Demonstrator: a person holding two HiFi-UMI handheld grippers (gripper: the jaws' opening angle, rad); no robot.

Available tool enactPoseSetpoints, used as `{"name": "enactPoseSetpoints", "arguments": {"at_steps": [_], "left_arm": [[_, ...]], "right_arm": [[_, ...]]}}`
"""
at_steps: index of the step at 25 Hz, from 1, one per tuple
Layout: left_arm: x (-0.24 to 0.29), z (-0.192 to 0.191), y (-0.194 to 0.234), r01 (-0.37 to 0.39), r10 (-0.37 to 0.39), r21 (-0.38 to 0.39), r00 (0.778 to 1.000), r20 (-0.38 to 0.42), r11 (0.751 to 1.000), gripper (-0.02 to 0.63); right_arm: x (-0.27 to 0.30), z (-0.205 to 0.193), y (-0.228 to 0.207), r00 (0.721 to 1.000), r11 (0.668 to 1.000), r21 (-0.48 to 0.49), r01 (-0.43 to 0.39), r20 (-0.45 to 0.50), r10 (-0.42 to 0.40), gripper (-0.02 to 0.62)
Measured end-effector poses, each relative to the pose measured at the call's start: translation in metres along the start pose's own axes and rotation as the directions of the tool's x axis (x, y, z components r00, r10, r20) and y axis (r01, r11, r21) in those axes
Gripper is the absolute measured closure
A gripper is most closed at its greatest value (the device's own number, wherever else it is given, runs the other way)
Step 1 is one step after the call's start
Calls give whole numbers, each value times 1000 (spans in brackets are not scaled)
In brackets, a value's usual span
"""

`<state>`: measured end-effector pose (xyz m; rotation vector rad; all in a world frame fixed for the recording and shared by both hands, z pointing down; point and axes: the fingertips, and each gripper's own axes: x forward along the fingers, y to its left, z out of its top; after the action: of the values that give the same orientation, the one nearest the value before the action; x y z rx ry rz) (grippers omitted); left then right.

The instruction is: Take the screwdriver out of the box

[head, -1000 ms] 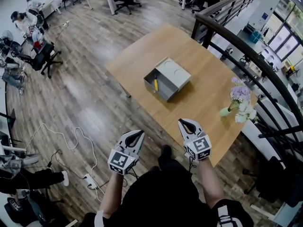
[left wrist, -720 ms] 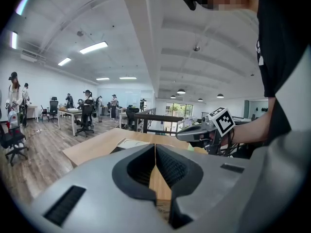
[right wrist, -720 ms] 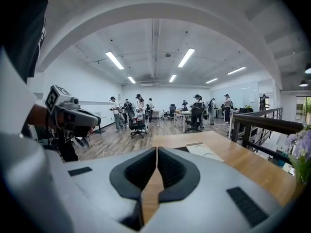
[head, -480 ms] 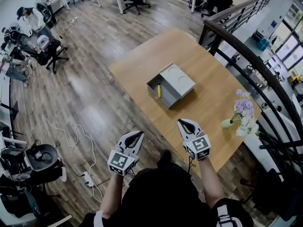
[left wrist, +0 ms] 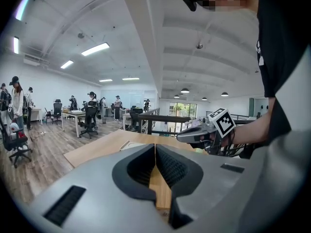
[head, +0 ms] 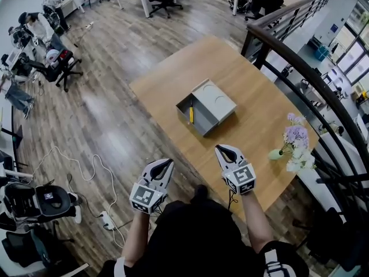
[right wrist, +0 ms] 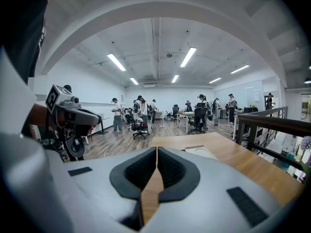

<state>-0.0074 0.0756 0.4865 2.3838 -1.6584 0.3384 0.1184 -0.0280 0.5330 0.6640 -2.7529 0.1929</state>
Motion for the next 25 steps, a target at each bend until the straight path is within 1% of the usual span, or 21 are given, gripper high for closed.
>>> {"name": "enactPoseSetpoints", "arguments": {"at_steps": [7,11,15,20,25], "left_arm": [[14,0,0,17,-17,-1,1000,-6,1000,581],[21,6,10,26,-26,-8,1000,-2,1000,581],[31,10,21,45,-45,-4,999,-2,999,581],[48,7,46,89,-89,-6,996,-19,996,581],[74,26,84,125,-125,16,992,-7,992,581]], "right_arm": [[1,-1,-10,1000,1000,2,9,-4,-9,569],[6,4,-16,1000,1000,-1,18,-18,-18,569],[14,8,-26,999,999,8,44,-24,-44,569],[36,12,-36,996,997,13,80,-36,-80,569],[64,24,-48,993,994,12,107,-45,-107,569]]}}
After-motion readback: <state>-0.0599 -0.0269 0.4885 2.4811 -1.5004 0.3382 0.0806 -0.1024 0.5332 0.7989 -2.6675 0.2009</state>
